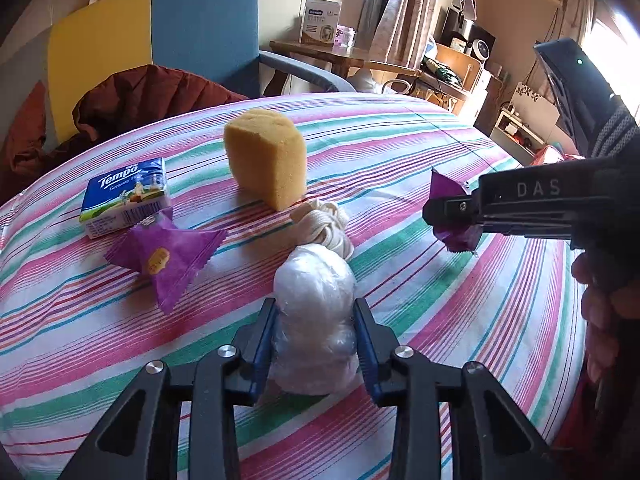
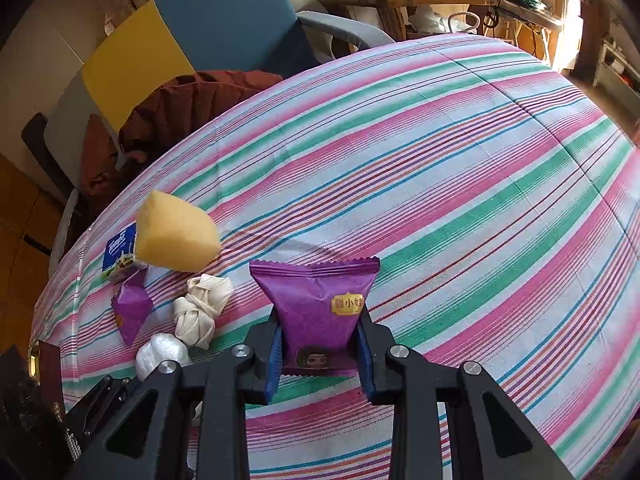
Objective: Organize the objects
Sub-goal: 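Grasp the clear plastic-wrapped bundle with the left gripper while the right holds the purple packet, then carry the plastic bundle into the gold tray and open the left gripper while the right carries the packet, then lower the purple packet into the gold tray and open the right gripper, then move the right gripper to the white rope bundle and grasp it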
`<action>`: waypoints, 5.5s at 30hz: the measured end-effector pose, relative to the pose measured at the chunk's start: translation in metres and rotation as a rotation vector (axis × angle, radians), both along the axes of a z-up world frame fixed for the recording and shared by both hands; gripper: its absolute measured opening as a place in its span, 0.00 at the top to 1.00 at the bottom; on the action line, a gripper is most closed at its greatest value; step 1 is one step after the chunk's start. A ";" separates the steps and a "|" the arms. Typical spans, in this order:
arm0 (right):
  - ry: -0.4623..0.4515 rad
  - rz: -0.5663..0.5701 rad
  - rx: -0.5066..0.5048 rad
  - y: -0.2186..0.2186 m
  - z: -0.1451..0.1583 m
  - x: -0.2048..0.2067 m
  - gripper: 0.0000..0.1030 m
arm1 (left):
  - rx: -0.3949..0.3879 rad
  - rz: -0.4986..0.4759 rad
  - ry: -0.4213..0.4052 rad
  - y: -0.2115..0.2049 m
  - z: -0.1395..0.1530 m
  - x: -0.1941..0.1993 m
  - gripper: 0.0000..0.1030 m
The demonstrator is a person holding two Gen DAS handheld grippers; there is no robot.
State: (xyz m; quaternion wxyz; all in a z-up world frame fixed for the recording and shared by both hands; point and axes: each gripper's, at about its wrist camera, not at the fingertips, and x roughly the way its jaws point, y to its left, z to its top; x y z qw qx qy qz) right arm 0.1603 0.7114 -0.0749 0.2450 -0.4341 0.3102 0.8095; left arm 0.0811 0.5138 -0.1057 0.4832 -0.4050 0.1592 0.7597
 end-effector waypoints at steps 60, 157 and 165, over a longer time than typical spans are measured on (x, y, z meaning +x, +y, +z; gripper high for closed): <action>0.297 0.554 0.127 -0.211 0.075 -0.061 0.70 | 0.136 0.640 -0.130 -0.437 0.042 -0.112 0.65; 0.037 0.669 0.211 -0.345 0.013 -0.105 0.29 | 0.212 0.621 0.060 -0.425 0.084 -0.060 0.53; -0.018 0.438 0.236 -0.227 0.023 -0.079 0.29 | 0.196 0.516 0.051 -0.389 0.077 -0.037 0.51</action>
